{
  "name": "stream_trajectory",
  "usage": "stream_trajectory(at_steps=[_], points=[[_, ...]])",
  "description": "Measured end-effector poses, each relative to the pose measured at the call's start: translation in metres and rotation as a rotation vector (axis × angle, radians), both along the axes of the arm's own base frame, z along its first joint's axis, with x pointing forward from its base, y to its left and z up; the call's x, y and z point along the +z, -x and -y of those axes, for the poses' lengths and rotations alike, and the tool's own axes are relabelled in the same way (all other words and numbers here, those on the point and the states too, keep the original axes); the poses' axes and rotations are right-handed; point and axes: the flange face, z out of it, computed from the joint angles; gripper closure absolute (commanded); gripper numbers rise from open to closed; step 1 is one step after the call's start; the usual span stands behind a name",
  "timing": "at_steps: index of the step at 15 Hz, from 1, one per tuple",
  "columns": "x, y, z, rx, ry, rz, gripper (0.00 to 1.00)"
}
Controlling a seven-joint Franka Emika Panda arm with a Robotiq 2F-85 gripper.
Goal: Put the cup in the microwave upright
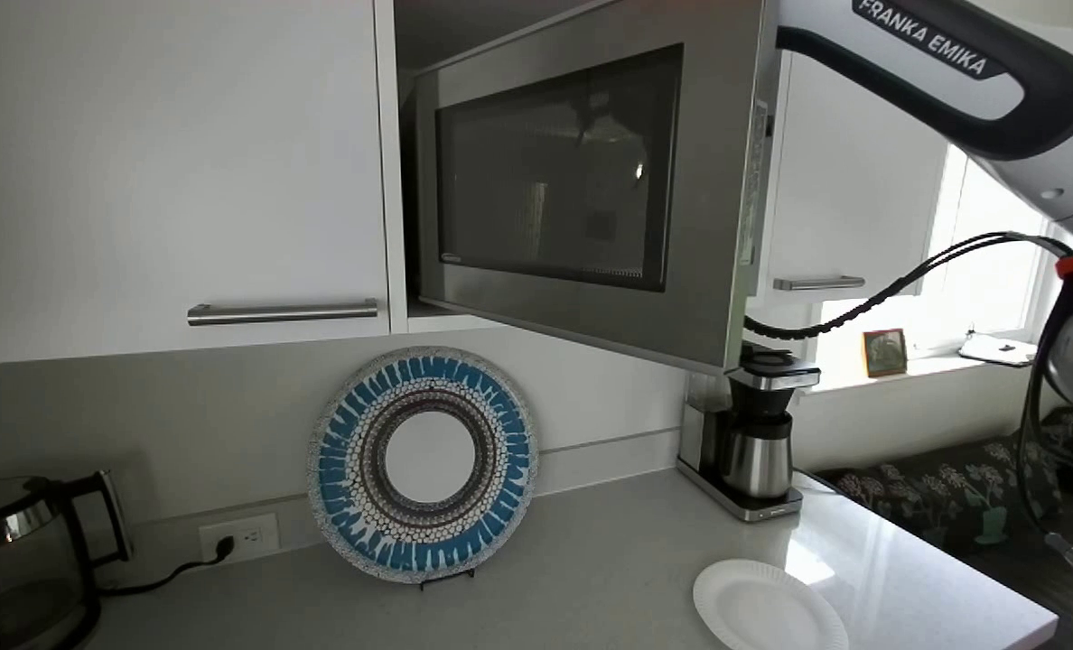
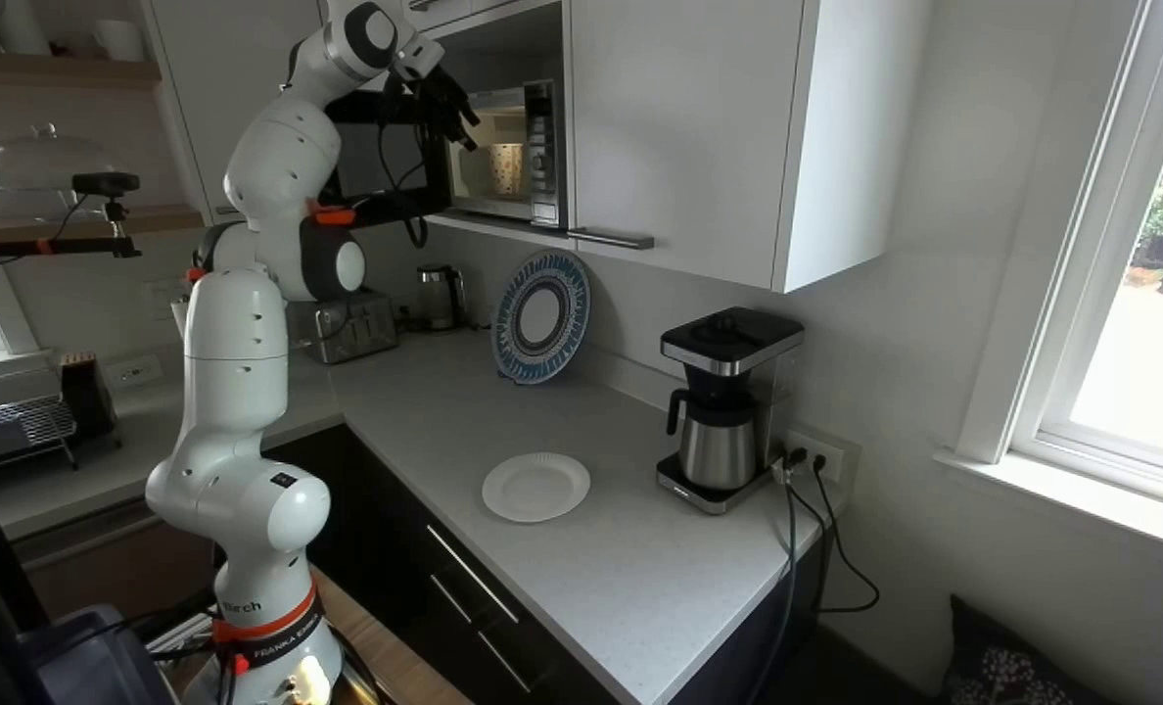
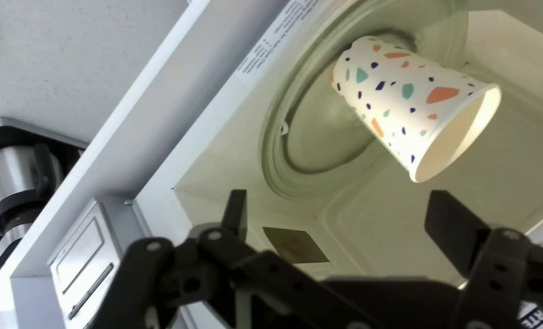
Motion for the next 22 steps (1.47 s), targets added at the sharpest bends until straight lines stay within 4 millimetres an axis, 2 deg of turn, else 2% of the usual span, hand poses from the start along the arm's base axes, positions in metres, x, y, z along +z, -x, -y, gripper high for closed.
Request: stream_trajectory(at_steps=[7,11,14,20,22], points=[[0.004,0.037,0.018,-0.058,0.114,-0.123,0.00],[0.001,0.056,0.013,0.000,0.230,-0.212,0.00],[0.009,0.069,0.007,0.047,0.246,-0.198,0.00],[0.010,0.071,0.007,0.058,0.255,-0.201,0.00],[0.008,0.074,0.011,0.087,0.306,-0.234,0.00]])
